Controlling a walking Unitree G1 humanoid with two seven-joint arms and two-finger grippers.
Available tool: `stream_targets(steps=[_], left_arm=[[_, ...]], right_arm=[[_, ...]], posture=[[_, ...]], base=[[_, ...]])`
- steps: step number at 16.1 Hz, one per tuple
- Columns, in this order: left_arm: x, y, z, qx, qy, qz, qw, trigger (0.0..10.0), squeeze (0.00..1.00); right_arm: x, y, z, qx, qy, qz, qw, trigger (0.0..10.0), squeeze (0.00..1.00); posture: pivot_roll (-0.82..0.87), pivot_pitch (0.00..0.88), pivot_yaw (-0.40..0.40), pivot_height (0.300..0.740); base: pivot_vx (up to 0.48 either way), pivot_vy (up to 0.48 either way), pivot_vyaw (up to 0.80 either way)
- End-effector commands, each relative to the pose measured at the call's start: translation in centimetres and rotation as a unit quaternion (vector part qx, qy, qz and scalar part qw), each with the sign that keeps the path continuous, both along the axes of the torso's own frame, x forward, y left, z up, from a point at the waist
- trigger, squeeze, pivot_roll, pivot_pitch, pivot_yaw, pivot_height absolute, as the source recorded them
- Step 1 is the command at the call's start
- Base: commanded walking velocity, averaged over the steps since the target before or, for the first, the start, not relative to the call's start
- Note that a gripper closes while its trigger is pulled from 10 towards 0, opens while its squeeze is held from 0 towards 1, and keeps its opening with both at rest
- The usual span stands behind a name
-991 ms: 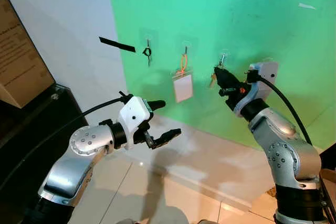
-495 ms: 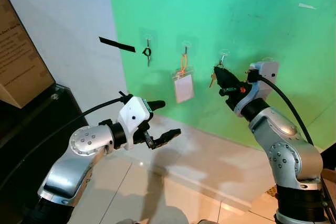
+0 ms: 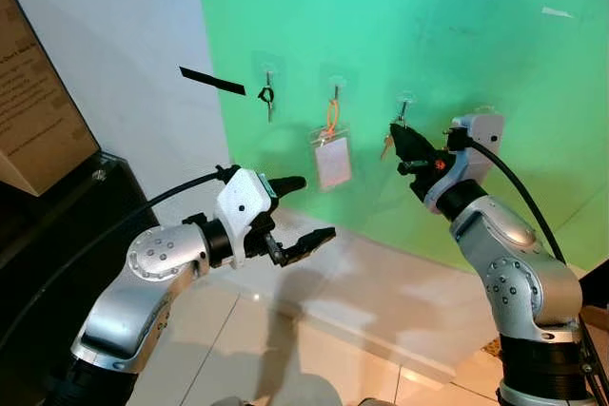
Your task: Hang keys on a hook
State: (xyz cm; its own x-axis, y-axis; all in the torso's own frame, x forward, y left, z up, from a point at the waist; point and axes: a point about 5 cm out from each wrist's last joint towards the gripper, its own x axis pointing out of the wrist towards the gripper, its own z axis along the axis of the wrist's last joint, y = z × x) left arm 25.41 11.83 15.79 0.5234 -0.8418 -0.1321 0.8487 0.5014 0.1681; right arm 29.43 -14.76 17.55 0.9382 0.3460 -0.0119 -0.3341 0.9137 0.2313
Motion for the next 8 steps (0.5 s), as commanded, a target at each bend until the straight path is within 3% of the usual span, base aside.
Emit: stream_targets(steps=[1, 2, 6, 7, 8], left_arm=[[0.1, 0.0, 0.9, -0.006, -0.013, 0.001, 1.0, 10.0, 0.0], [0.1, 0.0, 0.9, -0.01, -0.013, 0.002, 1.0, 10.0, 0.0], [0.0, 0.3, 0.8, -0.012, -0.009, 0.023, 1.0, 10.0, 0.0], [-0.1, 0.7, 0.5, -0.017, -0.012, 0.052, 0.998, 10.0, 0.0], [0.1, 1.7, -0.6, -0.008, -0.01, 0.132, 0.991, 10.0, 0.0]], right_arm=[[0.2, -0.3, -0.8, -0.018, 0.024, -0.014, 0.999, 10.0, 1.0], [0.2, -0.4, -1.1, 0.0, 0.033, -0.012, 0.999, 10.0, 1.0], [-1.3, -0.6, -4.0, -0.029, 0.077, -0.009, 0.997, 10.0, 1.0], [-1.8, -0.5, -4.7, -0.05, 0.077, -0.004, 0.996, 10.0, 1.0], [-2.5, -0.2, -5.5, -0.072, 0.065, 0.004, 0.995, 10.0, 1.0]], posture=[[-0.08, 0.0, -0.014, 0.74], [-0.08, 0.0, -0.016, 0.74], [-0.06, 0.0, -0.027, 0.74], [-0.06, 0.0, -0.026, 0.74], [-0.05, 0.0, -0.026, 0.74]], base=[[0.0, 0.0, 0.0], [0.0, 0.0, 0.0], [0.0, 0.0, 0.0], [0.0, 0.0, 0.0], [0.0, 0.0, 0.8]])
